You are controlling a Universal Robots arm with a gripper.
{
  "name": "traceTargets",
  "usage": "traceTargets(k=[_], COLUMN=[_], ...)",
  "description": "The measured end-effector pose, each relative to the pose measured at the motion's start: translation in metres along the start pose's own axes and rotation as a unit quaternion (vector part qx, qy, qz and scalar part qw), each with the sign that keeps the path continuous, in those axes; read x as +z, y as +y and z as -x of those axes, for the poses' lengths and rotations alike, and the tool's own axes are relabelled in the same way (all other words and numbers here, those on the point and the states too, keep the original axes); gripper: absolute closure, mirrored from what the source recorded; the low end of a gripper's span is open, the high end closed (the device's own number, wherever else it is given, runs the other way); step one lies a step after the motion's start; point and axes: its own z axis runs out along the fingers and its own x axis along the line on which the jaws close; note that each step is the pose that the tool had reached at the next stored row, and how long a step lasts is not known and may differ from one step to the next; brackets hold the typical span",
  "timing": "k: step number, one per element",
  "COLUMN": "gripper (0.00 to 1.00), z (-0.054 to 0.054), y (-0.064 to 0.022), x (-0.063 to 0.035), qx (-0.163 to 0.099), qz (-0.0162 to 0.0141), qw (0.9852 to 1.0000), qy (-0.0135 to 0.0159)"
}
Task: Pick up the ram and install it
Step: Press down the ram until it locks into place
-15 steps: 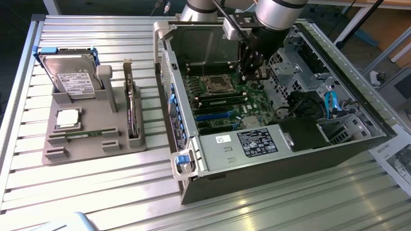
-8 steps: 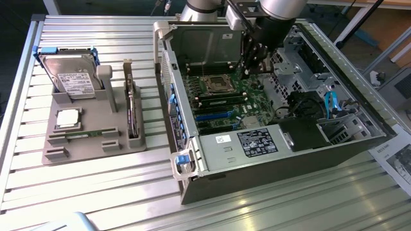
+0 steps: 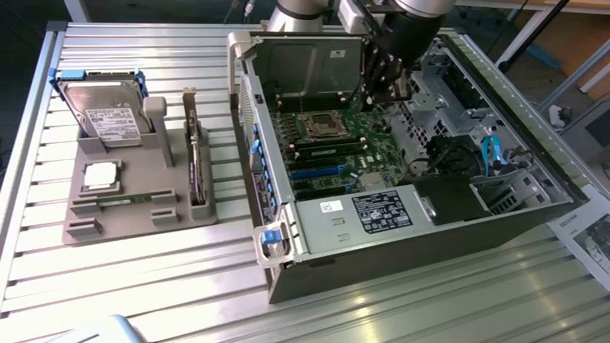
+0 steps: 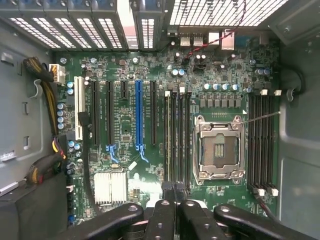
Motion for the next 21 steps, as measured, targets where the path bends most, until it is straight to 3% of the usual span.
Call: traceTargets(k=[4,19,21], gripper=[0.9,0.9,0.9], z=[0.0002,0.0002,0.0002], y=[0.0,0.0,0.0], x=[-0.0046,-0.0046,-0.0046], qx=[0.0,0.001,0.01], qz=[0.0,0.0,-0.0005], qw=[1.0,1.0,0.9999], qy=[0.0016,0.0016,0.0016])
